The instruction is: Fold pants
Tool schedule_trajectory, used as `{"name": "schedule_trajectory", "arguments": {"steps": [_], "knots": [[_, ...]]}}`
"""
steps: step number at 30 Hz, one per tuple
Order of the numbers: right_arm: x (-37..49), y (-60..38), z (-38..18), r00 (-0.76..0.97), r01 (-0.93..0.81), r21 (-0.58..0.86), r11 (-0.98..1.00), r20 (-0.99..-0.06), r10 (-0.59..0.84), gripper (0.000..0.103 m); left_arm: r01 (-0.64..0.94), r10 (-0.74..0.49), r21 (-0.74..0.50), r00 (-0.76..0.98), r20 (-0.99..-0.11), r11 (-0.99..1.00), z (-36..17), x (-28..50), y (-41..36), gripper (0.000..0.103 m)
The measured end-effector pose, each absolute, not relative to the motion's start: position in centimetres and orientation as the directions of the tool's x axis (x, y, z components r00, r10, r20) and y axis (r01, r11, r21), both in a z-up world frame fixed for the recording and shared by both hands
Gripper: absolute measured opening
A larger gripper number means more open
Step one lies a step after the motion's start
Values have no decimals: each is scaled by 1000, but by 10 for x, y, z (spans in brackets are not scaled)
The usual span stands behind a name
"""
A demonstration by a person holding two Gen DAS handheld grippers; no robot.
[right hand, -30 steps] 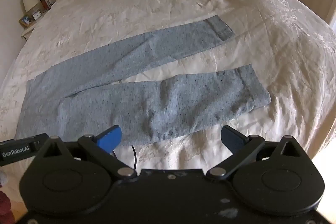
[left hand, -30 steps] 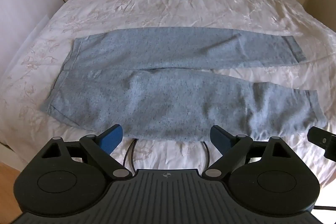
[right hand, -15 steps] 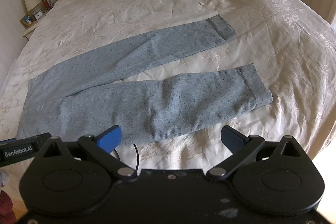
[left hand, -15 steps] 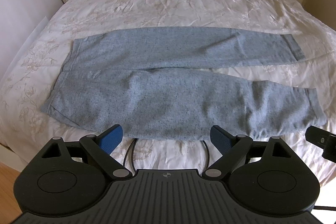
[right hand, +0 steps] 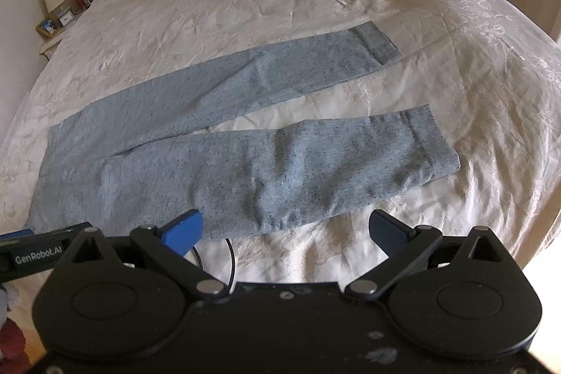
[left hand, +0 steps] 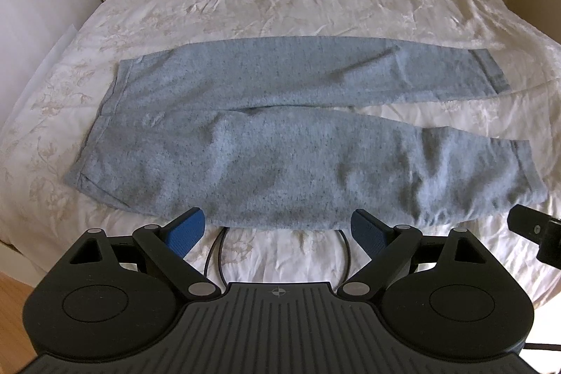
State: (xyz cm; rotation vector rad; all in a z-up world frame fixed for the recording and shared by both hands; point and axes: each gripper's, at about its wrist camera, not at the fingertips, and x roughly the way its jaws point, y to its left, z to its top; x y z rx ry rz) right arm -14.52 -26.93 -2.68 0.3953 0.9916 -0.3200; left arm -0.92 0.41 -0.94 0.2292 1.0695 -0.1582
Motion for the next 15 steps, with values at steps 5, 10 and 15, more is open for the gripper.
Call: {"name": "schedule_trajectory", "arguments": {"steps": [5,10,15], "knots": [[-144,-269,-27,511,432,180,884,-856,-76,103,241,-13,114,471,-882,964,-10,-9,4,91],[-142,-268,-28,511,429,180,885,-857,-73,103,239,-11,115,467,-884,964,-11,-7,4,91],[-140,-269,-29,510,428,182,886,-857,-70,103,239,-9,116,465,-885,964,-12,-6,4,91]]}}
